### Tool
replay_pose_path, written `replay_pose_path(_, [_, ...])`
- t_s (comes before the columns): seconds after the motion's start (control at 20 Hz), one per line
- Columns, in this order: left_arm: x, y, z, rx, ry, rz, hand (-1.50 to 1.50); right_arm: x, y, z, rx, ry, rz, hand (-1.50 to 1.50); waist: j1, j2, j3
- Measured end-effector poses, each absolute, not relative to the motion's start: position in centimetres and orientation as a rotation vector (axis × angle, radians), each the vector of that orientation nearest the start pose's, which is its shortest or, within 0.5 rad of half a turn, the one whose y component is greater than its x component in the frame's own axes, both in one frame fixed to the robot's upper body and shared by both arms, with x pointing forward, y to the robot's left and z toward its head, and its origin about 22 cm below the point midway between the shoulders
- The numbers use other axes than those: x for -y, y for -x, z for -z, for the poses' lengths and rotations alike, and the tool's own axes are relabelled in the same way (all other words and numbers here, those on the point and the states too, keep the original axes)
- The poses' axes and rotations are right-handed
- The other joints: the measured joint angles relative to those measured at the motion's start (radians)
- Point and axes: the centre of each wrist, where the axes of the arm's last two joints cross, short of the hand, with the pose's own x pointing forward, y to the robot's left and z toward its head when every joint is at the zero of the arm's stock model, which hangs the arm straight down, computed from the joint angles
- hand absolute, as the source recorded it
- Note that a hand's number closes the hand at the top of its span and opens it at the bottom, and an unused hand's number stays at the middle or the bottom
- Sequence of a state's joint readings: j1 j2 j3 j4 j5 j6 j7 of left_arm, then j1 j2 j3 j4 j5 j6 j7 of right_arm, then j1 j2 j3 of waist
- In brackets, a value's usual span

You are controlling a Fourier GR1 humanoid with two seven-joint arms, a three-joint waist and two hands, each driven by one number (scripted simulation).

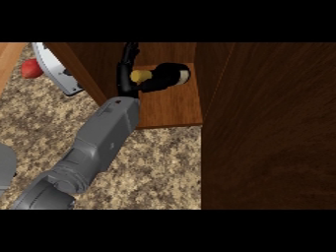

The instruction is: Pick up the wine, place it into the cabinet and close the cabinet

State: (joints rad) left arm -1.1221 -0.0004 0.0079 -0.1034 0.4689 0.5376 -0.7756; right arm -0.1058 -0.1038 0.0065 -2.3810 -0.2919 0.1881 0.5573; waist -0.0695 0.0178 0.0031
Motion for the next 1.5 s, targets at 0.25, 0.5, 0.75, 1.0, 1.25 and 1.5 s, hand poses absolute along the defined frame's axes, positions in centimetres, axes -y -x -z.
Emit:
replay_pose_path(0.25, [-11.03, -42.21, -1.09, 1.826, -0.315, -0.174, -1.5, 22.52, -17.42, -19.44, 1.902, -0.325, -0.34, -1.5, -0.005, 0.001, 0.001])
replay_pose_path(0.5, [-11.04, -42.22, -1.12, 1.848, -0.304, -0.192, -1.5, 22.32, -17.43, -19.48, 1.905, -0.335, -0.342, -1.5, -0.006, 0.001, 0.001])
replay_pose_path(0.75, [-11.16, -42.11, -0.91, 1.884, -0.267, -0.179, -1.5, 22.29, -17.27, -19.0, 1.906, -0.347, -0.341, -1.5, -0.008, 0.0, 0.002])
replay_pose_path(1.0, [-11.13, -42.08, -0.87, 1.902, -0.217, -0.154, -1.5, 22.15, -17.2, -18.85, 1.902, -0.352, -0.337, -1.5, -0.006, 0.001, 0.0])
replay_pose_path(1.25, [-11.13, -42.04, -0.79, 1.909, -0.165, -0.136, -1.5, 22.15, -16.98, -18.81, 1.896, -0.35, -0.339, -1.5, -0.005, 0.0, -0.001])
replay_pose_path(1.5, [-11.2, -41.9, -0.56, 1.918, -0.125, -0.133, -1.5, 21.92, -16.95, -18.84, 1.886, -0.354, -0.347, -1.5, -0.005, -0.003, -0.001])
